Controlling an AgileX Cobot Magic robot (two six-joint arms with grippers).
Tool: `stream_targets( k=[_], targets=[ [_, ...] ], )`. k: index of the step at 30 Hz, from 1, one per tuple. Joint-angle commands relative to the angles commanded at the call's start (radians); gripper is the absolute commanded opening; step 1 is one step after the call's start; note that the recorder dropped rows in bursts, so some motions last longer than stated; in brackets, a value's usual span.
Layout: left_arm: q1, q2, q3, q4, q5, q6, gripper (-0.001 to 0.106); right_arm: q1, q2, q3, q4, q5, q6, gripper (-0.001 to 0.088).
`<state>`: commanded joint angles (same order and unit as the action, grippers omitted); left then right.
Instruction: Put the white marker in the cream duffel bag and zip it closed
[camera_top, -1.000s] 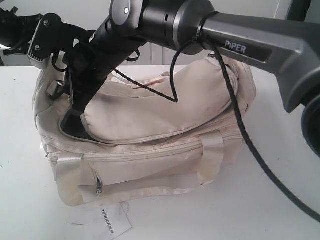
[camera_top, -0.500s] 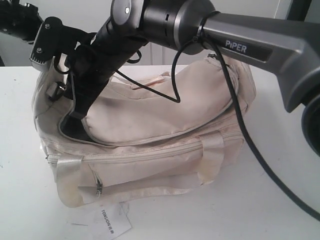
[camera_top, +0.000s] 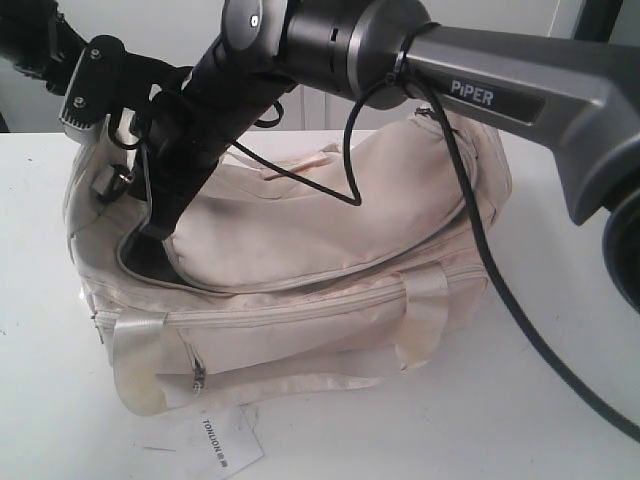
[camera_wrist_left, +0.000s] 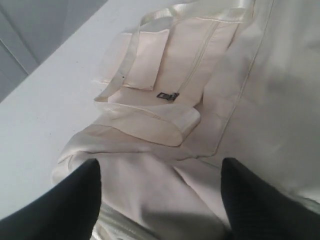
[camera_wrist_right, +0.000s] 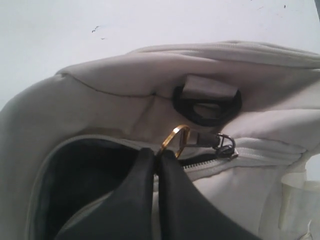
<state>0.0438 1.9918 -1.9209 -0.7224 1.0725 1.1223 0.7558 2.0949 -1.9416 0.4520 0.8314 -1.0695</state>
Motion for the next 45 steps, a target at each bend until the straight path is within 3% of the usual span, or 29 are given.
stream_targets(
  k=[10, 12, 14, 15, 16, 18, 35, 45],
  targets=[
    [-0.016, 0.063, 0.0, -0.026, -0.05, 0.036, 0.07, 0.0, 0.0, 0.0, 0.0, 0.0, 0.0, 0.0],
    [-0.026, 0.075, 0.0, -0.026, -0.084, 0.033, 0.066, 0.0, 0.0, 0.0, 0.0, 0.002, 0.0, 0.0],
    [-0.026, 0.083, 0.0, -0.024, -0.093, 0.035, 0.053, 0.0, 0.0, 0.0, 0.0, 0.002, 0.0, 0.0],
    [-0.026, 0.083, 0.0, -0.022, -0.093, 0.037, 0.04, 0.0, 0.0, 0.0, 0.0, 0.002, 0.0, 0.0],
    [-0.026, 0.083, 0.0, -0.015, -0.096, 0.037, 0.02, 0.0, 0.0, 0.0, 0.0, 0.002, 0.0, 0.0],
    [-0.026, 0.083, 0.0, -0.013, -0.107, 0.025, 0.0, 0.0, 0.0, 0.0, 0.0, 0.002, 0.0, 0.0],
    [-0.026, 0.083, 0.0, -0.024, -0.197, -0.207, 0.0, 0.002, -0.022, 0.0, 0.0, 0.125, 0.009, 0.0],
    [-0.026, 0.083, 0.0, -0.024, -0.208, -0.211, 0.0, 0.002, -0.022, 0.0, 0.004, 0.19, 0.016, 0.0]
  ],
)
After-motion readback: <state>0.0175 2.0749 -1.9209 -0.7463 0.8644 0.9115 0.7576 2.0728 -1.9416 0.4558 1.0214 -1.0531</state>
